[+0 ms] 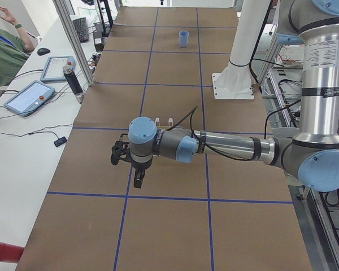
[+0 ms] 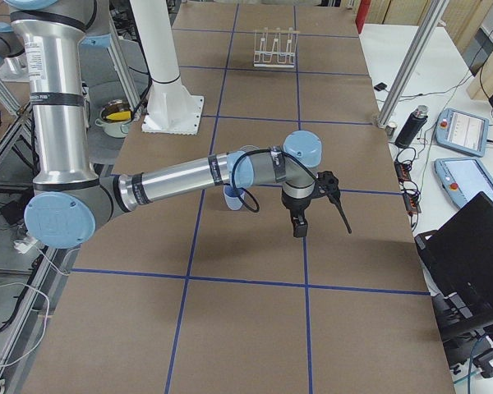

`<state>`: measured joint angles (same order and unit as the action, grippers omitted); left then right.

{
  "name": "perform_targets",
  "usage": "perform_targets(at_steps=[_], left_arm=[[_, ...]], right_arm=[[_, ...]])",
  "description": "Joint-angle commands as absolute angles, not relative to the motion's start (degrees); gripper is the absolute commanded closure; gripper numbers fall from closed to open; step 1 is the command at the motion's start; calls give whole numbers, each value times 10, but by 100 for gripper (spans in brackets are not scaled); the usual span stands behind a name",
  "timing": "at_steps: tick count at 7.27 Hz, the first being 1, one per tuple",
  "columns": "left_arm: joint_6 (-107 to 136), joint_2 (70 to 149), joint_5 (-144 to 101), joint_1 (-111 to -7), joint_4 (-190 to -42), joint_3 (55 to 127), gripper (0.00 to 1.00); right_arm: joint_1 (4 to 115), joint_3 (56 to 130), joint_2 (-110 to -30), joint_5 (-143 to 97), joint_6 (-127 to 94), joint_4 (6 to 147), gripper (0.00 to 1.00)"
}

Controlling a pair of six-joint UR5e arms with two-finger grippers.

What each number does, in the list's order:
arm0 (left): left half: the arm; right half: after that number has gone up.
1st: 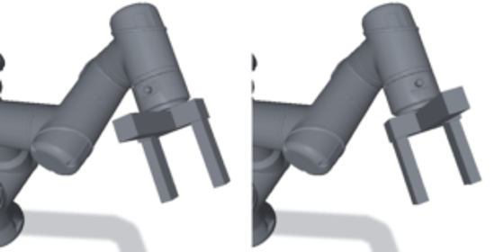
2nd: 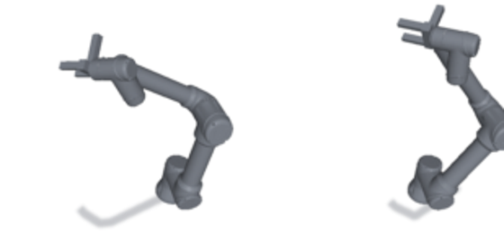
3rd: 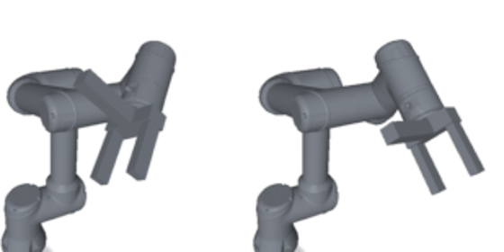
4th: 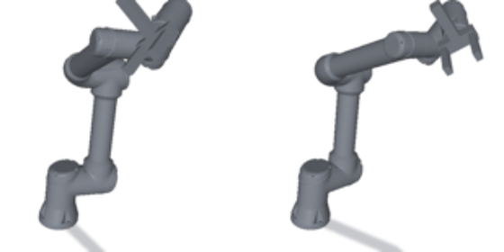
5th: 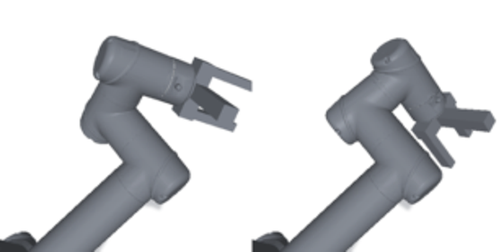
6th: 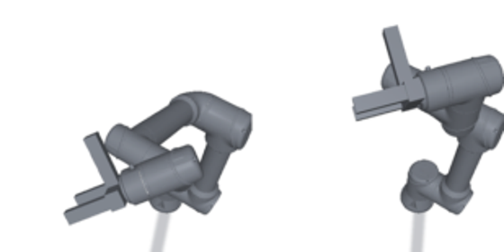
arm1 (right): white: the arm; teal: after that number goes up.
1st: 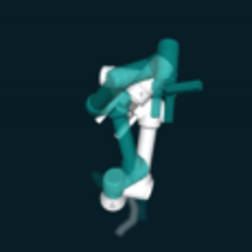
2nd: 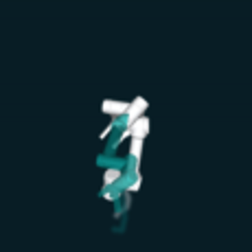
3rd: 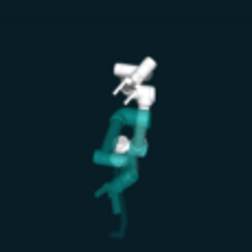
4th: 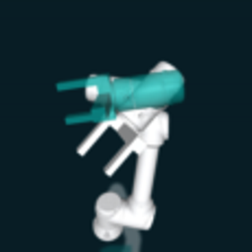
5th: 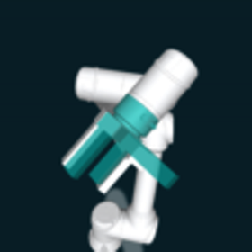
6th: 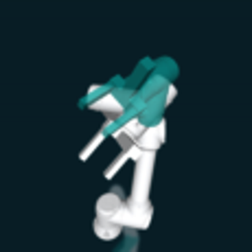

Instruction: Hang cup on cup holder

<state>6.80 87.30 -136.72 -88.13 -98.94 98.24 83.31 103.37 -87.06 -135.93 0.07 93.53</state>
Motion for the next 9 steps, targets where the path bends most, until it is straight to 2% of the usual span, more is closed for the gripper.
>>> perform_targets(at_steps=[1,3,9], left_arm=[[70,880,-1386,-880,-997,986,1],[71,882,-1386,-879,-998,980,1],[71,875,-1388,-878,-998,973,1]], right_arm=[[769,1034,-866,-1411,-82,849,0],[715,1061,-890,-1414,-210,760,0],[630,1159,-1049,-1359,-300,749,0]])
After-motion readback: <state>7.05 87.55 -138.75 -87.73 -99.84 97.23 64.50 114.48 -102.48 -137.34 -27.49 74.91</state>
